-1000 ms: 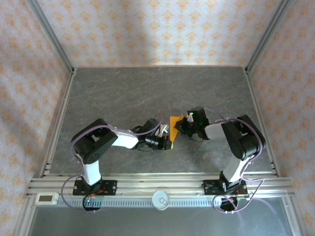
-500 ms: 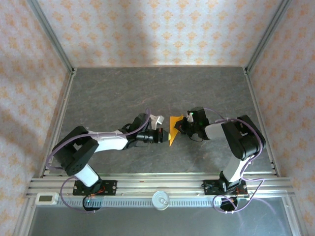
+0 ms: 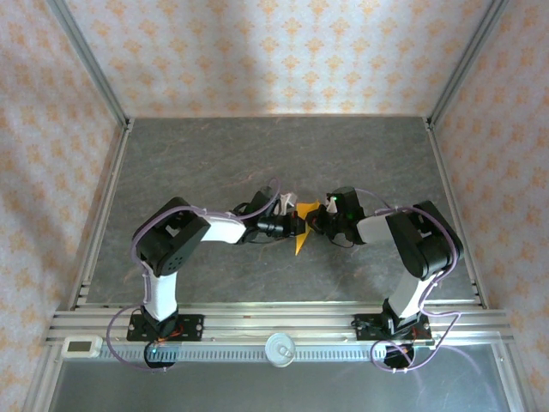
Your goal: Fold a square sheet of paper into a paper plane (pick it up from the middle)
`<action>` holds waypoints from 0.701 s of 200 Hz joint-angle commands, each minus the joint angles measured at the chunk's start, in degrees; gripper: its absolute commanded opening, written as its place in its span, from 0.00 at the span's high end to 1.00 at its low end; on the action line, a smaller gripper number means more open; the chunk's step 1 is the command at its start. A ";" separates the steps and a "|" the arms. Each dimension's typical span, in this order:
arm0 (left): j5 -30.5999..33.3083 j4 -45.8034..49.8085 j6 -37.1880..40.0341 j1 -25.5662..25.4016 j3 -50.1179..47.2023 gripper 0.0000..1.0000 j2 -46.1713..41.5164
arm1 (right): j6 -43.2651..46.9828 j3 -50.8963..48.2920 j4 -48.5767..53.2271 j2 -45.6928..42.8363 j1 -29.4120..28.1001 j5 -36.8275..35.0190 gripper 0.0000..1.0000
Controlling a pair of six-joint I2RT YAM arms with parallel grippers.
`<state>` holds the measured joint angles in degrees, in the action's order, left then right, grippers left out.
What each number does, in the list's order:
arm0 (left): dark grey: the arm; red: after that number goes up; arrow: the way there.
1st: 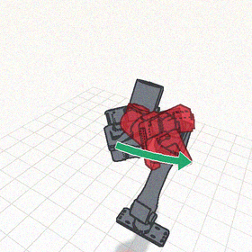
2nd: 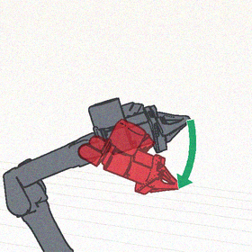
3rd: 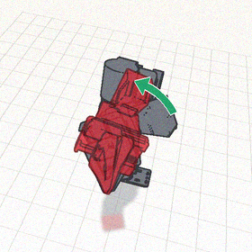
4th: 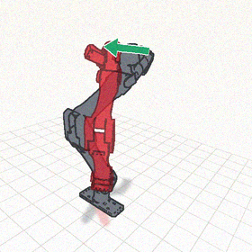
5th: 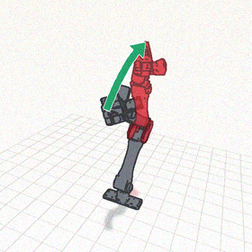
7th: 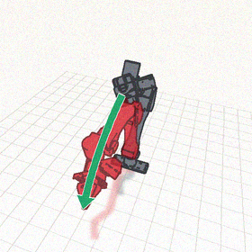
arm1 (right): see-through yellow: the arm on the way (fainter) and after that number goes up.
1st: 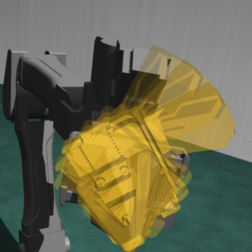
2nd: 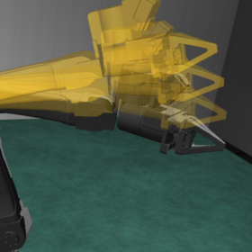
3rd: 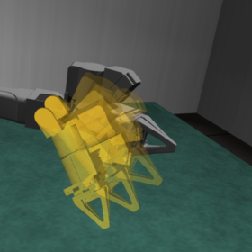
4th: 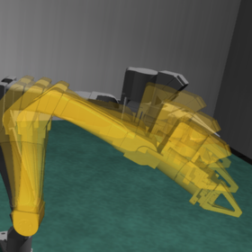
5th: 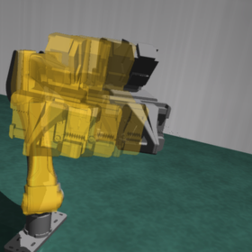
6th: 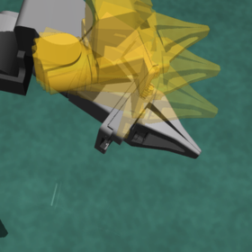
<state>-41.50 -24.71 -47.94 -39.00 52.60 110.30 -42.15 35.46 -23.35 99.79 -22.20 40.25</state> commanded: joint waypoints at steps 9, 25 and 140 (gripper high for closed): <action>-0.24 7.29 3.38 -1.64 0.60 1.00 2.64 | 0.84 -2.77 7.00 4.54 -0.57 -9.84 1.00; 1.50 11.42 5.74 -2.70 0.74 1.00 2.95 | 0.84 -2.69 7.03 4.66 -0.54 -9.93 1.00; 2.41 15.90 10.68 -6.70 -8.21 0.99 -6.68 | 1.27 -2.33 8.04 4.61 -0.71 -10.48 1.00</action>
<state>-38.48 -15.55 -39.46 -44.34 47.37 106.15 -42.17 35.35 -23.53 99.79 -22.35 40.01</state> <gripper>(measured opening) 0.049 0.055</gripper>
